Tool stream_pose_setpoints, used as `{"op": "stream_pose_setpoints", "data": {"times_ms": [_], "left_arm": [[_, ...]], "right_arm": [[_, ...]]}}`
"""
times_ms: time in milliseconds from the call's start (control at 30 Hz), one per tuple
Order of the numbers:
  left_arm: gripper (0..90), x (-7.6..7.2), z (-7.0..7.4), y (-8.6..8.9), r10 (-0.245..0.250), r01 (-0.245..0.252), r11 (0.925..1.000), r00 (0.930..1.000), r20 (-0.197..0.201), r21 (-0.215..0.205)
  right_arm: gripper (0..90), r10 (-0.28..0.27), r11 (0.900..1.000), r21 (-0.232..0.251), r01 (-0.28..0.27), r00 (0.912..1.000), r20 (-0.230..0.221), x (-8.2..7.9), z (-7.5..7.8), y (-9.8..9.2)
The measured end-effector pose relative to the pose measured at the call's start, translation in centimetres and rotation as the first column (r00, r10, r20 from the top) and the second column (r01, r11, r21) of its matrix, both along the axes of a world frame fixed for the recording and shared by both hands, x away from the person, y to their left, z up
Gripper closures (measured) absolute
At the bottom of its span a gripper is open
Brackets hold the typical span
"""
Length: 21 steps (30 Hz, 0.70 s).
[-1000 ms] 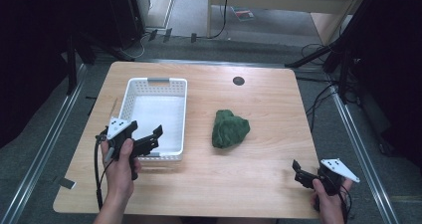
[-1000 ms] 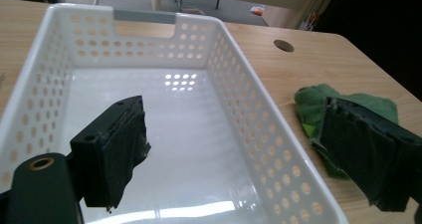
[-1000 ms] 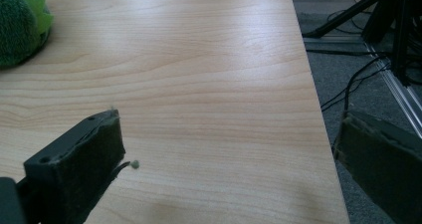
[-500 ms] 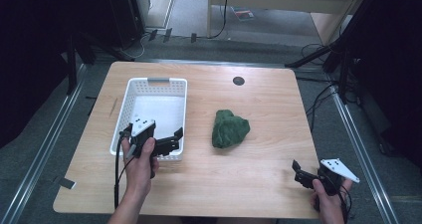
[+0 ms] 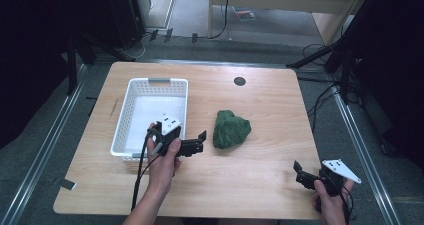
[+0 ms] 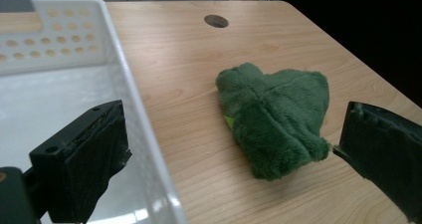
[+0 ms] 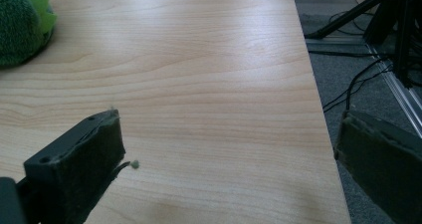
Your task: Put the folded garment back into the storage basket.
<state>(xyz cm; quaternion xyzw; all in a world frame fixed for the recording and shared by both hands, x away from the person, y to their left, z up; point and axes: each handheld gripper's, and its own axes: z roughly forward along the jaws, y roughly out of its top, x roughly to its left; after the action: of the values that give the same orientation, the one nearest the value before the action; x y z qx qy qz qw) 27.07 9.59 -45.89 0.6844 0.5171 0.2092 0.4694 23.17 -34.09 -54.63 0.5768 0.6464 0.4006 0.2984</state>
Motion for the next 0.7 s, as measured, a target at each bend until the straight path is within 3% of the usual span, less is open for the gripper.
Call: {"op": "stream_pose_setpoints", "data": {"times_ms": [467, 700], "left_arm": [[0.0, 1.2, -1.4, -5.7, -0.031, 0.032, 0.9985, 0.9993, -0.021, 0.045], [0.0, 2.2, -2.1, -7.8, -0.039, 0.043, 0.9942, 0.9985, -0.039, 0.099]], "right_arm": [[0.0, 0.003, 1.000, 0.004, -0.003, 1.0000, -0.001, 0.0, 0.0, 0.0], [0.0, 0.006, 1.000, 0.007, -0.006, 1.0000, -0.003, 0.0, 0.0, 0.0]]}}
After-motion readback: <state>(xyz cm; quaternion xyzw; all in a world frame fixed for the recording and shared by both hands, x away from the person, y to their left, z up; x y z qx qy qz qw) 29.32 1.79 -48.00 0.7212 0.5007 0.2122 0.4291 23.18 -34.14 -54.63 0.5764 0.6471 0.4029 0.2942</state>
